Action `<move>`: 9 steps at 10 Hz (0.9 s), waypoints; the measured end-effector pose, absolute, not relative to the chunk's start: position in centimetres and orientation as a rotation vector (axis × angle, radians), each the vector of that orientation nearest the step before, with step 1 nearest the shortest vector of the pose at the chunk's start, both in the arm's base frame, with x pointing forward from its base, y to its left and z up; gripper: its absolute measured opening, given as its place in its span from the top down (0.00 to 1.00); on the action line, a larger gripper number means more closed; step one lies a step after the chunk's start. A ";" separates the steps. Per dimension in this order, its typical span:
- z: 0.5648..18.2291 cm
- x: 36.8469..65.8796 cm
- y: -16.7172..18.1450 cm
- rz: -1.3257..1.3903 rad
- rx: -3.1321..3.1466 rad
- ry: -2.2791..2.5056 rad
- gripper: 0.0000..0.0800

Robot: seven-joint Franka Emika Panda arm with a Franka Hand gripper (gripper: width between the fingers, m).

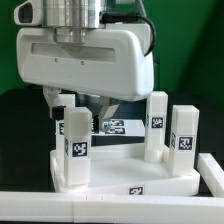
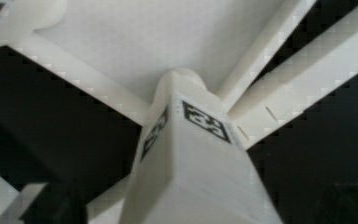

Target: Assemble desk

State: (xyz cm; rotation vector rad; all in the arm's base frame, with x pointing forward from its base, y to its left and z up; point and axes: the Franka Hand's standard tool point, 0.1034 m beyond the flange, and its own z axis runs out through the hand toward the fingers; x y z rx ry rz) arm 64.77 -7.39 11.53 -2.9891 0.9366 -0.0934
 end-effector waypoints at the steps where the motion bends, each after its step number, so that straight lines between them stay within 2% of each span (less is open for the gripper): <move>1: 11.5 64.8 -7.3 -0.094 -3.035 0.789 0.19; 9: 11.5 64.7 -7.5 -0.077 -3.182 -0.081 0.19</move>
Offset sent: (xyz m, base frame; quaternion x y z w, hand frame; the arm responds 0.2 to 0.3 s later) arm 0.0013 0.0057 0.0016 -0.0117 0.0031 -0.1895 0.9818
